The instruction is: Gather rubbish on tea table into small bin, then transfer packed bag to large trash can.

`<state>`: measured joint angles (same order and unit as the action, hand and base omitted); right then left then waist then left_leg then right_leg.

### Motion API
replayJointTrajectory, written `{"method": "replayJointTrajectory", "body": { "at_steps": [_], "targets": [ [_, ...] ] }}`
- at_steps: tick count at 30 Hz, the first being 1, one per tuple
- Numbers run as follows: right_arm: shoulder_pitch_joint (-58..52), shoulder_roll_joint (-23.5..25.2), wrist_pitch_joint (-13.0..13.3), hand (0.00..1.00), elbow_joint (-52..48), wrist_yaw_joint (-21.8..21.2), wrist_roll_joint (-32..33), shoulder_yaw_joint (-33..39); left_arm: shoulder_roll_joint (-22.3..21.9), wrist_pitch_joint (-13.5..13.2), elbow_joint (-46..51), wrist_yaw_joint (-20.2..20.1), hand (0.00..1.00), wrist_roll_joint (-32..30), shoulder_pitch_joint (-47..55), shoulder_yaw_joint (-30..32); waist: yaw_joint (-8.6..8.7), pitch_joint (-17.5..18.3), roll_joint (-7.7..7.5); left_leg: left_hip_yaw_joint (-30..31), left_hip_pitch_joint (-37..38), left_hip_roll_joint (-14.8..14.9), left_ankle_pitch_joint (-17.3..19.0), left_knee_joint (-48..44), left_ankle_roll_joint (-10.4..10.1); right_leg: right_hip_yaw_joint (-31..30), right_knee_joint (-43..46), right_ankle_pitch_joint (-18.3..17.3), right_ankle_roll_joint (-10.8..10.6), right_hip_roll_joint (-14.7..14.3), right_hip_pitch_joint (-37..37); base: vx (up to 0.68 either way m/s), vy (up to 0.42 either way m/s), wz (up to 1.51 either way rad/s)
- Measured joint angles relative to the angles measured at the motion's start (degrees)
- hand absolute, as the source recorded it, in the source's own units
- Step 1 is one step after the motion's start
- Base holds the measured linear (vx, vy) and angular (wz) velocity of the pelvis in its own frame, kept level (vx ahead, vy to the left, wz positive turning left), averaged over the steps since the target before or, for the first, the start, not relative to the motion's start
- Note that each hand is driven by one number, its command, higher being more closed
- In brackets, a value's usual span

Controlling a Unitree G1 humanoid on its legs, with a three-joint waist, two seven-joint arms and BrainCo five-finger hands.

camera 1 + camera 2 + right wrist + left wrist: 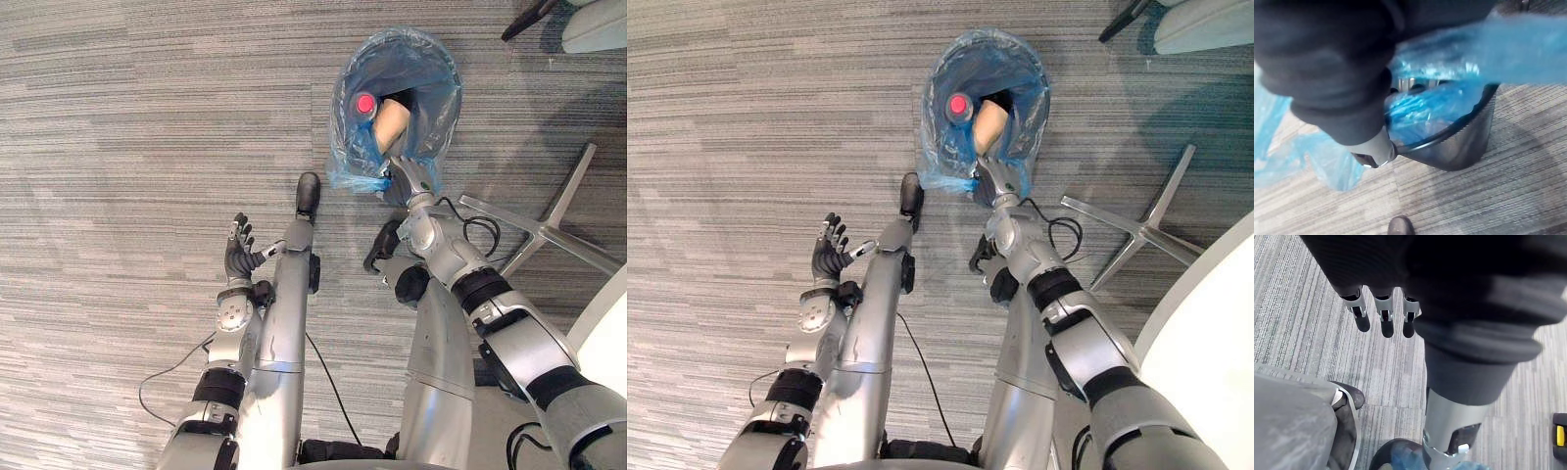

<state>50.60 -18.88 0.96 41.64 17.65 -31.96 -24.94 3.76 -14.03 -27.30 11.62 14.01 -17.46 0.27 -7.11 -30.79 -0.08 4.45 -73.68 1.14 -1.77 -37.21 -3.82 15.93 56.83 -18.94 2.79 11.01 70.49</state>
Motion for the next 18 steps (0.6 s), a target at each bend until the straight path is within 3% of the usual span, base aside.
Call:
{"method": "replayJointTrajectory", "body": {
  "at_steps": [8, 15, 18],
  "targets": [
    [-5.97, 2.71, 0.28, 1.00, -13.10, 1.10, 4.27, 5.51, -0.24, 1.42, 0.19, 0.00, 0.00, -0.09, 0.34, 0.26, 0.24, 0.21, 0.03, -0.20, 1.70, 0.68, 0.19, -1.92, 0.23, -0.27, 1.43, -0.04, 0.14, -0.39, -1.75, -0.07, 0.011, -0.05],
    [-16.09, 7.91, 0.93, 1.00, -23.99, 1.12, 9.91, 8.82, -0.43, 2.71, 0.25, -0.36, 0.00, -1.36, 2.92, 0.14, 0.94, 0.46, -0.25, -3.09, 10.20, 2.69, 0.35, 1.47, -0.04, -0.35, -1.00, -0.17, 0.62, -0.89, -9.42, -0.07, -0.011, -0.01],
    [-22.91, 9.77, 1.07, 1.00, -29.65, 1.00, 11.72, 8.74, -0.39, 3.76, 0.27, -0.45, 0.00, -2.21, 6.22, -1.99, 1.68, 0.64, -0.58, -4.44, 17.67, 2.92, 0.28, 4.24, 0.00, -0.15, -3.63, -0.09, 0.71, -1.00, -16.61, 0.01, -0.002, -0.03]
  ]
}}
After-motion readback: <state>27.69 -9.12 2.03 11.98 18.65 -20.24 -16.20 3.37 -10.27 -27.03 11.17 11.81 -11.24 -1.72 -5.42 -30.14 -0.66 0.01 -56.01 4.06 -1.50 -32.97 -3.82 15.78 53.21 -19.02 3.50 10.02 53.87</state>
